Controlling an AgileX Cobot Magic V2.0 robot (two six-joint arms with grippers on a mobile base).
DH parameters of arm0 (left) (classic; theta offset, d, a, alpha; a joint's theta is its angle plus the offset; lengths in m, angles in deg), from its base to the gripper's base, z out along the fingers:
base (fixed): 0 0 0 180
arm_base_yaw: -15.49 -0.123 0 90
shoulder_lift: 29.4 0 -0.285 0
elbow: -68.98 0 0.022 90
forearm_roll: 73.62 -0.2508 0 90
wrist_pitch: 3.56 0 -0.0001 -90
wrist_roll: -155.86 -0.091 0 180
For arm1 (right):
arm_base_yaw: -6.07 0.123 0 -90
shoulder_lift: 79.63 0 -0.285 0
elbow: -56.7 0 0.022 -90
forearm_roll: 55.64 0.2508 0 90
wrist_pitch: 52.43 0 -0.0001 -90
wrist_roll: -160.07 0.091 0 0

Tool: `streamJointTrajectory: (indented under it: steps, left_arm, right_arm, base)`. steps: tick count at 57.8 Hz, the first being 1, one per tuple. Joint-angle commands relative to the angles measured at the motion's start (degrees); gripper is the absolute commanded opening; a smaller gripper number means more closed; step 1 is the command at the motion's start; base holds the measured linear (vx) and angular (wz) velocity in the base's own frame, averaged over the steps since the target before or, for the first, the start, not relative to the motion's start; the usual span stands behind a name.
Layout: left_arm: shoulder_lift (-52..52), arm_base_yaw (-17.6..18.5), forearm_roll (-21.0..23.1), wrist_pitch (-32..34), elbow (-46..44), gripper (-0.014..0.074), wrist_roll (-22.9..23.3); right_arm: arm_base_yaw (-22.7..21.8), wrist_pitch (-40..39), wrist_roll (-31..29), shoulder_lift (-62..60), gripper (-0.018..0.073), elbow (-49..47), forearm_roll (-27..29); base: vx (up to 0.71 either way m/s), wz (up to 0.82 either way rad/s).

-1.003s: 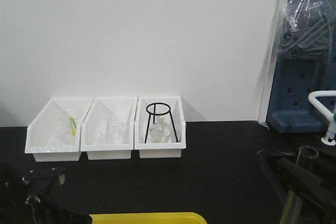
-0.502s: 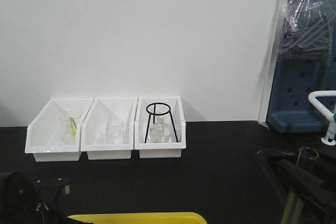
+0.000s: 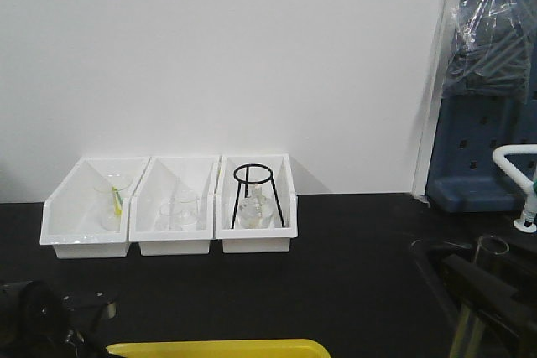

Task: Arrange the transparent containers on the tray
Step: 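Lower the left gripper's tube onto the yellow tray and open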

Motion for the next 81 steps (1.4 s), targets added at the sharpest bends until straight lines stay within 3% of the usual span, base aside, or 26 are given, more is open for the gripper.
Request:
streamJointTrajectory:
  steps: [1,45,64,81]
  left_arm:
    - [-1.81,0.25,0.70,2.48,-1.20,0.0346,0.42]
    - [-2.17,0.25,0.62,2.77,-1.20,0.0346,-0.12]
    - [-2.17,0.25,0.64,2.65,-1.20,0.0424,-0.05]
    - [-6.74,0.25,0.69,-4.13,-6.35,0.0425,-1.67]
  right_arm:
    - [-0.05,-4.57,-0.29,-0.05,-0.0011,-1.78,-0.49]
    - [-0.05,-4.57,-0.29,-0.05,-0.0011,-1.78,-0.49]
    - [-0.05,-4.57,-0.29,-0.05,-0.0011,-1.78,-0.49]
    - [-0.05,-4.56,-0.29,-0.05,-0.0011,-1.78,-0.34]
  base:
    - [0.00,0.00]
    - [0.00,0.00]
    - [0.00,0.00]
    - [0.00,0.00]
